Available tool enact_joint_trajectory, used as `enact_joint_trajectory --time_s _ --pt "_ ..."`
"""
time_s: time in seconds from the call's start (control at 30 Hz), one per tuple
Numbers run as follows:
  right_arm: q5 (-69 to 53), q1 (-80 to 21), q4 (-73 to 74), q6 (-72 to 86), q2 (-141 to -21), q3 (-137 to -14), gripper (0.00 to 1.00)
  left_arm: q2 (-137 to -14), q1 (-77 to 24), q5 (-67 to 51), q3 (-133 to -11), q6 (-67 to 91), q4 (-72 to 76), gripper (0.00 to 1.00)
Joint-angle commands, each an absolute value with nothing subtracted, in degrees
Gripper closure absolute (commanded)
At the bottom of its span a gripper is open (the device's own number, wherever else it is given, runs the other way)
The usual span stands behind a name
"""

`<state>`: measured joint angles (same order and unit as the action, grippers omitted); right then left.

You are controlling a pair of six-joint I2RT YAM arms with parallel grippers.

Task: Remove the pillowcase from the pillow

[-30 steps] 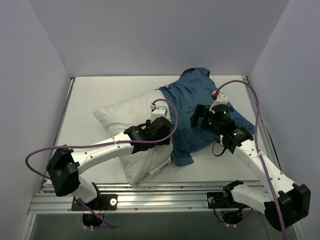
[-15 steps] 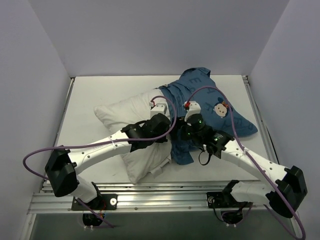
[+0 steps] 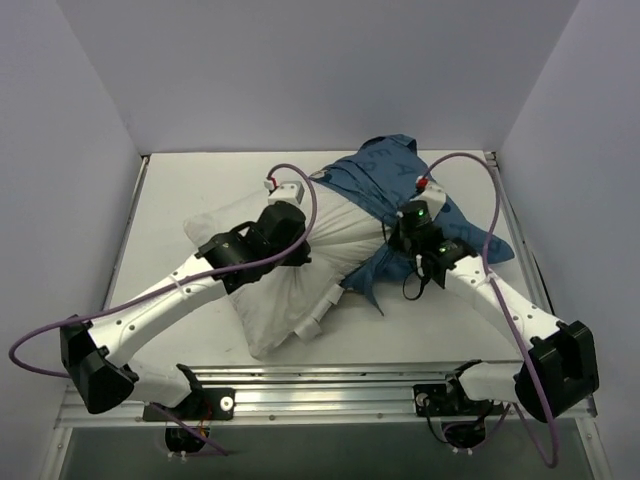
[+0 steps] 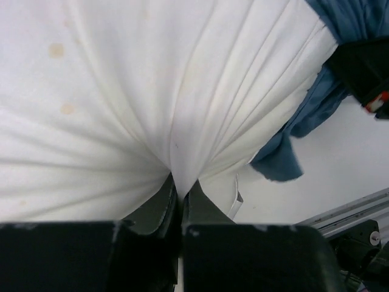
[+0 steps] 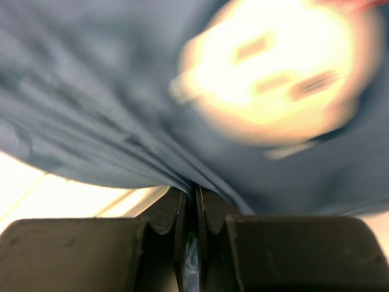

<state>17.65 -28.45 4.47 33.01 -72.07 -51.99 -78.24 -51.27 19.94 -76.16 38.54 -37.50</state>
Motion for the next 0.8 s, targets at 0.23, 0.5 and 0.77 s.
enact_joint_trajectory --time_s 0.23,0.5,0.77 --pt "26.4 -1.9 10.7 30.8 -82.3 -64.8 1.0 -57.8 -41.6 31.2 -88.2 29.7 -61.8 0.98" --pt "13.2 3.3 9.6 28.9 -82.9 -70.1 1.0 -51.9 -40.4 28.6 -85.3 28.2 -63.4 0.98" --pt "2.7 -11.0 11.0 24.6 -68.8 -59.8 1.0 -49.4 -41.6 0.0 -66.6 39.2 -43.8 0.82"
